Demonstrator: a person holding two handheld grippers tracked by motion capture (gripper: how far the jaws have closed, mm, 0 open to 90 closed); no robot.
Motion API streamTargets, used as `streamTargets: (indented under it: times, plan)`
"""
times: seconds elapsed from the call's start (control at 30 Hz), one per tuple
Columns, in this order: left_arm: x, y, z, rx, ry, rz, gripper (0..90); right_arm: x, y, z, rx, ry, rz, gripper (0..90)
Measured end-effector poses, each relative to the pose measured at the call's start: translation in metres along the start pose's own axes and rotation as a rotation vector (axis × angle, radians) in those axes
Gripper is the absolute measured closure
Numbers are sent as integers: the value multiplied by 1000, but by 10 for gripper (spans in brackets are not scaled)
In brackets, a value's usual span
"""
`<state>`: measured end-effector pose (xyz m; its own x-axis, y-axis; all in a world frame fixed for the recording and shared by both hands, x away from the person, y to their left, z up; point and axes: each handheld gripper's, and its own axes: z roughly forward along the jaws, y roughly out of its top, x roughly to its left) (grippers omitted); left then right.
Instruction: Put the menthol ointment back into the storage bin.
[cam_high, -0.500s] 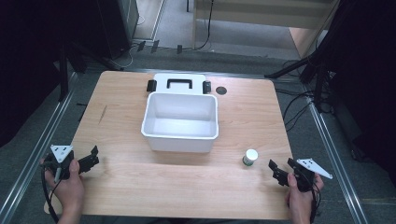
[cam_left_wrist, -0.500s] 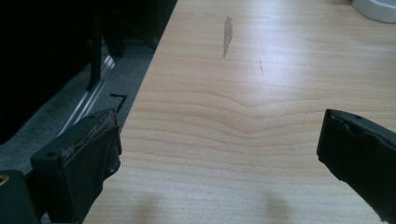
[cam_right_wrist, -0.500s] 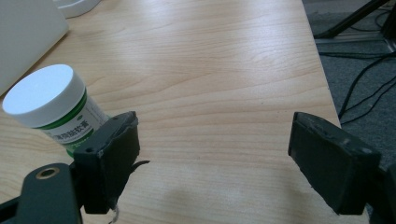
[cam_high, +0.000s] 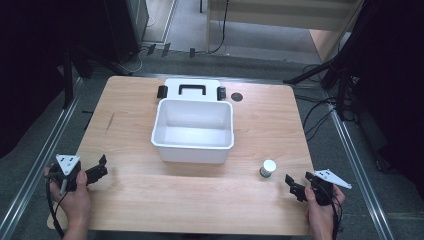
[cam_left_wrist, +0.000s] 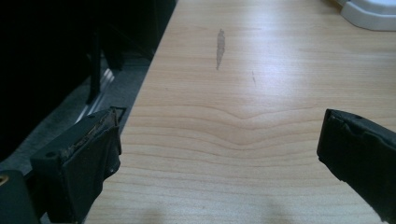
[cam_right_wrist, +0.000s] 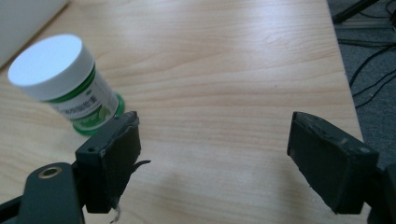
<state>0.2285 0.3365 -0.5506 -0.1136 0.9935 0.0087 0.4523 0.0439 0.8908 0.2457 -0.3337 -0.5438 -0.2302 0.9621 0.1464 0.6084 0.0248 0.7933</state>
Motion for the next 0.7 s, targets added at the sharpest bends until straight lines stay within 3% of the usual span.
streamTargets:
  times: [0.17,0.33,0.43,0.57,0.6,0.63,0.7]
  plan:
    - [4,2,5,28,-6,-48,4,10,5,-2,61,7,-28,181]
    - [8,3,6,43,5,-78,4,17,14,2,165,5,-65,184]
    - [7,3,6,42,21,-65,4,24,21,5,227,21,-117,178]
    - [6,3,6,47,15,-41,4,31,32,10,324,29,-157,172]
    - [6,3,6,47,15,-41,4,31,32,10,324,29,-157,172]
    - [5,3,6,43,6,-39,4,33,40,12,368,43,-182,172]
    - [6,3,6,41,-5,-35,4,36,45,13,405,44,-210,171]
